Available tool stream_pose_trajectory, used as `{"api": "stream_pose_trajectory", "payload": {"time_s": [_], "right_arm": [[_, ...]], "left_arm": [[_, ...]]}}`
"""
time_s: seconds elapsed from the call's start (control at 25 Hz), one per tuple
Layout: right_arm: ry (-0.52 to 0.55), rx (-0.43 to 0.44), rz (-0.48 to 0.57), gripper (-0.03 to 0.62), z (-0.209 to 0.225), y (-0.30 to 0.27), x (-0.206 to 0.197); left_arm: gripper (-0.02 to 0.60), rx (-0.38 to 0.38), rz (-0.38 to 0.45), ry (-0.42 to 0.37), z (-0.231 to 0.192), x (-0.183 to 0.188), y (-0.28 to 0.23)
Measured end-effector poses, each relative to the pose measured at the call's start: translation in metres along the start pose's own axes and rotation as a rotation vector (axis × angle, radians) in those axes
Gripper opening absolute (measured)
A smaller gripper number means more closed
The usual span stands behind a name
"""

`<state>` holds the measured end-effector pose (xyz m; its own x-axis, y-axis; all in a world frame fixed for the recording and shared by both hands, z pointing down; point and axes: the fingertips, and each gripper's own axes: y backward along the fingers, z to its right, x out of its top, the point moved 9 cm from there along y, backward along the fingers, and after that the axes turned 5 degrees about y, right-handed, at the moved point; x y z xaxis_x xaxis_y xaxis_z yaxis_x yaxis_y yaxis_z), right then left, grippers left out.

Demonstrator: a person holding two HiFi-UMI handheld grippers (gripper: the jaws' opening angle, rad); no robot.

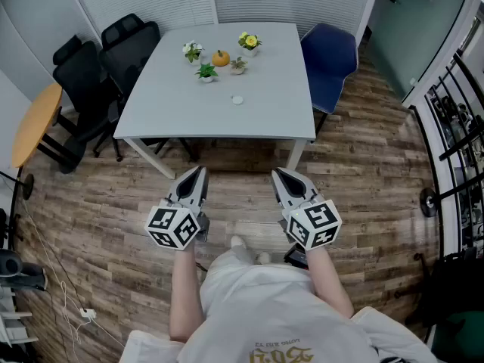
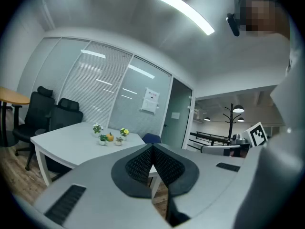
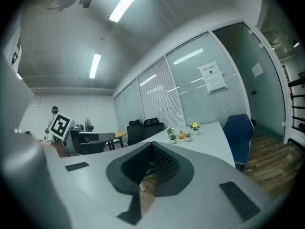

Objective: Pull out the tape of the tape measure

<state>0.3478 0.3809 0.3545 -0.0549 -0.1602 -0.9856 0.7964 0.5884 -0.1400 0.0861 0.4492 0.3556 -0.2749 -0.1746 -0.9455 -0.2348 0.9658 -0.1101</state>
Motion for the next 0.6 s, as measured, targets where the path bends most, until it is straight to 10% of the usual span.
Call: {"api": "stream_pose_trajectory", "payload": {"time_s": [0.52, 0.6], "right_arm": [[-0.027, 0.011, -0.011, 0.015, 0.003, -0.005, -0.003], [-0.027, 0.05, -0.034, 0.084, 0.005, -0.009, -0.006]], "left_arm": [[0.016, -0.033, -0.039, 0.087, -0.007, -0.007, -0.002], [0.247, -0.071, -0.063, 0.115, -0.007, -0.01, -0.008]]}}
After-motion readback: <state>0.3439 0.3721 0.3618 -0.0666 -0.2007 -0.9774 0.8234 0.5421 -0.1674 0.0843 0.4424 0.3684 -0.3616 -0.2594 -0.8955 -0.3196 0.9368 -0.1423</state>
